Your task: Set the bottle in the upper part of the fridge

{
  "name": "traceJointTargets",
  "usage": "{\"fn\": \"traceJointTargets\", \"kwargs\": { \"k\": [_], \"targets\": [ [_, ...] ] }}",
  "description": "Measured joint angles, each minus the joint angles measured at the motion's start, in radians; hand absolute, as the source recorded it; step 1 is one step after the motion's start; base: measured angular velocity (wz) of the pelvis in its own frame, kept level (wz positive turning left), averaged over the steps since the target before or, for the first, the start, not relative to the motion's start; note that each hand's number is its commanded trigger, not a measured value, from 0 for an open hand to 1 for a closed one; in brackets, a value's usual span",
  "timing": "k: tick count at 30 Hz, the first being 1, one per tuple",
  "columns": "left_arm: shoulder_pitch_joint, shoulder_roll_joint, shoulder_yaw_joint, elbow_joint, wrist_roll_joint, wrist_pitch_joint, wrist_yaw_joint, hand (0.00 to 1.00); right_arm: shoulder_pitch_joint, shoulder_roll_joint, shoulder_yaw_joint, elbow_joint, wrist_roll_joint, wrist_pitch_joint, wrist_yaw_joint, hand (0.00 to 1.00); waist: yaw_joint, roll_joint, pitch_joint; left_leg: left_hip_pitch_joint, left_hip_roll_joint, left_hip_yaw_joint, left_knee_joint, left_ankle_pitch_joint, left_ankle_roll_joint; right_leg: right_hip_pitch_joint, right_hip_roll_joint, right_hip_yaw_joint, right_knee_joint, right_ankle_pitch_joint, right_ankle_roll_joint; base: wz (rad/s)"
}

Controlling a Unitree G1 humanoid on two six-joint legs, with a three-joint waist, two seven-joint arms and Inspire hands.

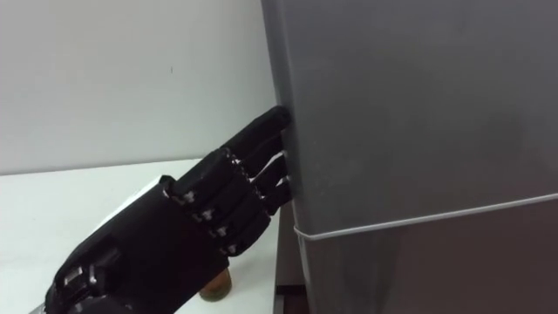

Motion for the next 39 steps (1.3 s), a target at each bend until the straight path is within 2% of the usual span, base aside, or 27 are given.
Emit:
{"fn": "traceJointTargets", "kwargs": {
  "k": [7, 11, 12, 13, 14, 15, 16, 20, 23, 27, 28, 30, 33, 35, 36, 37, 39],
  "targets": [
    [-0.007, -0.025, -0.013, 0.0, -0.001, -0.001, 0.002, 0.0, -0.008, 0.008, 0.003, 0.0, -0.004, -0.003, -0.013, 0.0, -0.012, -0.009, 0.0092, -0.004, -0.004, 0.0, -0.001, -0.003, 0.006, 0.001, -0.005, 0.002, 0.0, -0.001, 0.005, 0.0],
    [-0.011, -0.037, -0.022, 0.0, -0.018, -0.001, 0.008, 0.0, -0.007, 0.012, 0.004, -0.006, -0.003, -0.008, -0.028, 0.0, -0.017, -0.011, 0.0105, -0.008, -0.006, 0.0, -0.001, -0.003, 0.007, -0.002, -0.007, 0.001, 0.0, 0.0, 0.005, 0.03],
    [-0.011, -0.041, -0.024, 0.0, -0.018, -0.001, 0.008, 0.1, -0.007, 0.014, 0.011, -0.008, -0.003, -0.01, -0.04, 0.0, -0.018, -0.011, 0.0104, -0.008, -0.006, 0.001, -0.002, -0.003, 0.008, -0.002, -0.007, 0.001, 0.0, 0.0, 0.005, 0.06],
    [-0.011, -0.045, -0.027, 0.0, -0.018, -0.001, 0.008, 0.6, -0.007, 0.014, 0.018, -0.008, -0.003, -0.017, -0.047, 0.0, -0.02, -0.011, 0.0104, -0.009, -0.007, 0.002, -0.002, -0.003, 0.008, -0.002, -0.009, 0.001, 0.0, 0.0, 0.006, 0.07],
    [-0.011, -0.047, -0.029, 0.0, -0.018, -0.001, 0.008, 0.72, -0.006, 0.014, 0.019, -0.008, -0.003, -0.02, -0.048, 0.0, -0.02, -0.011, 0.0104, -0.009, -0.008, 0.004, -0.002, -0.002, 0.008, -0.001, -0.009, 0.001, 0.0, 0.0, 0.006, 0.07],
    [-0.012, -0.052, -0.032, 0.0, -0.018, -0.001, 0.008, 0.97, -0.007, 0.014, 0.02, -0.008, -0.004, -0.021, -0.053, 0.0, -0.02, -0.011, 0.0103, -0.009, -0.008, 0.014, -0.002, -0.002, 0.009, -0.001, -0.011, 0.002, 0.0, -0.001, 0.006, 0.05],
    [-0.012, -0.056, -0.033, 0.0, -0.018, -0.001, 0.009, 1.0, -0.007, 0.015, 0.02, -0.008, -0.004, -0.021, -0.056, 0.0, -0.02, -0.011, 0.0103, -0.009, -0.008, 0.027, -0.002, -0.002, 0.009, -0.001, -0.013, 0.002, 0.0, -0.001, 0.006, 0.04],
    [-0.012, -0.056, -0.031, 0.0, -0.018, -0.001, 0.036, 1.0, -0.006, 0.015, 0.02, -0.008, -0.004, -0.021, -0.059, 0.0, -0.02, -0.013, 0.0101, -0.009, -0.012, 0.035, -0.001, -0.002, 0.01, -0.002, -0.016, 0.002, 0.0, -0.001, 0.006, 0.06],
    [-0.024, -0.068, -0.043, 0.0, -0.018, -0.001, 0.035, 1.0, -0.006, 0.017, 0.02, -0.008, -0.006, -0.02, -0.068, 0.0, -0.021, -0.014, 0.0096, -0.008, -0.014, 0.04, -0.001, -0.002, 0.01, -0.001, -0.019, 0.002, 0.0, -0.001, 0.006, 0.04],
    [-0.094, -0.08, -0.106, 0.0, -0.019, -0.001, 0.005, 1.0, -0.005, 0.017, 0.02, -0.013, -0.012, -0.02, -0.075, 0.0, -0.025, -0.014, 0.0098, -0.006, -0.014, 0.051, -0.002, -0.002, 0.01, 0.0, -0.021, 0.003, 0.0, -0.001, 0.006, -0.05],
    [-0.112, -0.082, -0.127, 0.0, -0.019, 0.0, -0.015, 0.97, -0.002, 0.017, 0.02, -0.017, -0.012, -0.02, -0.075, 0.0, -0.028, -0.015, 0.0102, -0.004, -0.014, 0.053, -0.002, -0.002, 0.01, 0.002, -0.021, 0.004, 0.0, -0.001, 0.007, -0.12],
    [-0.135, -0.084, -0.159, 0.0, -0.02, 0.0, -0.047, 0.84, 0.001, 0.017, 0.02, -0.022, -0.012, -0.02, -0.075, 0.0, -0.03, -0.016, 0.0111, 0.003, -0.014, 0.06, -0.003, -0.002, 0.01, 0.004, -0.02, 0.007, 0.0, -0.001, 0.007, -0.17],
    [-0.16, -0.085, -0.19, 0.0, -0.02, 0.008, -0.09, 0.73, 0.012, 0.015, 0.019, -0.041, -0.012, -0.018, -0.075, 0.0, -0.032, -0.014, 0.0095, 0.015, -0.012, 0.081, -0.003, -0.002, 0.01, 0.005, -0.018, 0.027, -0.001, -0.001, 0.007, -0.24],
    [-0.166, -0.086, -0.197, 0.0, -0.02, 0.018, -0.112, 0.61, 0.013, 0.016, 0.019, -0.042, -0.012, -0.017, -0.074, 0.0, -0.036, -0.014, 0.0093, 0.023, -0.01, 0.084, -0.004, -0.002, 0.009, 0.007, -0.016, 0.027, -0.001, -0.001, 0.007, -0.23],
    [-0.167, -0.086, -0.198, -0.002, -0.021, 0.021, -0.13, 0.19, 0.012, 0.016, 0.019, -0.046, -0.012, -0.017, -0.073, 0.0, -0.044, -0.014, 0.0092, 0.022, -0.004, 0.085, -0.004, -0.002, 0.009, 0.007, -0.014, 0.027, -0.001, -0.001, 0.007, -0.11],
    [-0.167, -0.086, -0.198, -0.002, -0.021, 0.026, -0.144, 0.0, 0.012, 0.017, 0.02, -0.05, -0.012, -0.016, -0.072, 0.0, -0.051, -0.014, 0.0092, 0.022, -0.002, 0.087, -0.004, -0.002, 0.009, 0.005, -0.012, 0.028, -0.001, -0.001, 0.007, -0.09],
    [-0.167, -0.086, -0.198, -0.002, -0.023, 0.03, -0.158, 0.0, 0.011, 0.017, 0.021, -0.05, -0.012, -0.015, -0.072, 0.0, -0.053, -0.014, 0.0091, 0.022, 0.001, 0.1, -0.004, -0.002, 0.009, 0.0, -0.011, 0.028, -0.001, -0.001, 0.007, -0.14]
  ]
}}
